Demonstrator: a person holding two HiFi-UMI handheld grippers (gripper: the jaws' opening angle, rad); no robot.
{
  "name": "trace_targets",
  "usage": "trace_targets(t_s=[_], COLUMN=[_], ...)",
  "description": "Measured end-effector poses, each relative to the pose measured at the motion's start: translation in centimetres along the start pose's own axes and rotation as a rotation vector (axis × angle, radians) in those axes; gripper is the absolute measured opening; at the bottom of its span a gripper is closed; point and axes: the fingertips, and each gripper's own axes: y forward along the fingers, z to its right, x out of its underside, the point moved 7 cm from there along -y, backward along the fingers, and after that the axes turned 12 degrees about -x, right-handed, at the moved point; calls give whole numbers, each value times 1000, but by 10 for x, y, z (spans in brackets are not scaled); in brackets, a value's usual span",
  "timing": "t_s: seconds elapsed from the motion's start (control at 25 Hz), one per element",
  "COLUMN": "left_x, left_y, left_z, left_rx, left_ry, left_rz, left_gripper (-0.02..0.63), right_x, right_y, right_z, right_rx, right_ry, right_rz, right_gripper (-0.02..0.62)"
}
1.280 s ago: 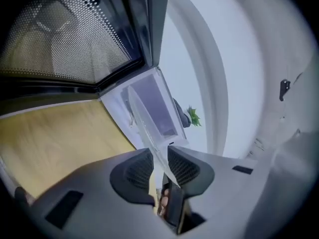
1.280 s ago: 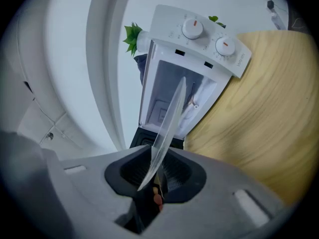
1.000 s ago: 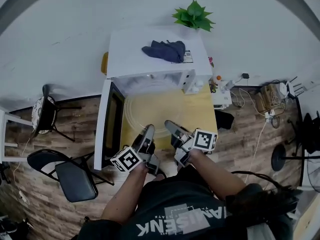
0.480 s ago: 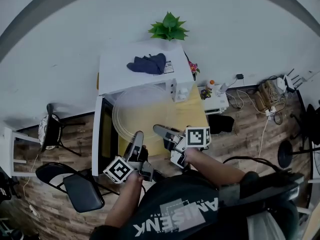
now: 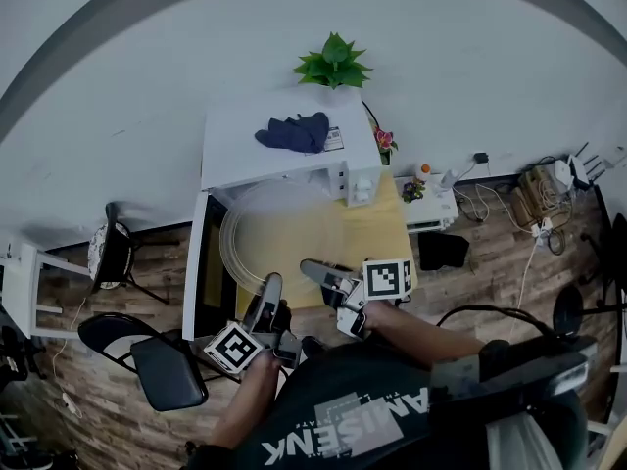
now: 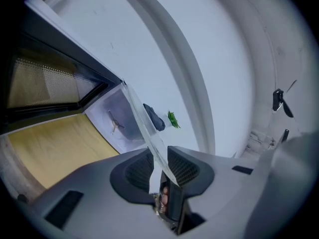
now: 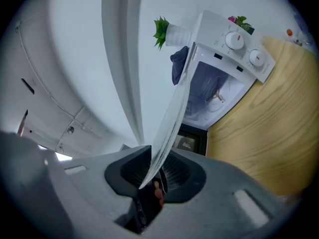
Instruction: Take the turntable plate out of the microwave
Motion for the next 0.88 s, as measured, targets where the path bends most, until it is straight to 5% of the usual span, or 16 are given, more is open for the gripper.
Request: trace_targets(t_s=[0.28,0.44,0.88], left_x=[-21,-16,-24], left_y=[-4,-4,-4], left_z=[17,41,63], left_rx=[40,147,194], left_ry=[7,-212,-174], left_rz=[22,8,13], left_gripper=[89,87,84], right_x=[-16,-19,-30], right_y=[12,13,11], right_z=[-24,-35,-53], right_rx=[-23,-44,-56], right_ry=[-67,-79,-111], right_rz=[-7,1,0], right_gripper=[71,72,72])
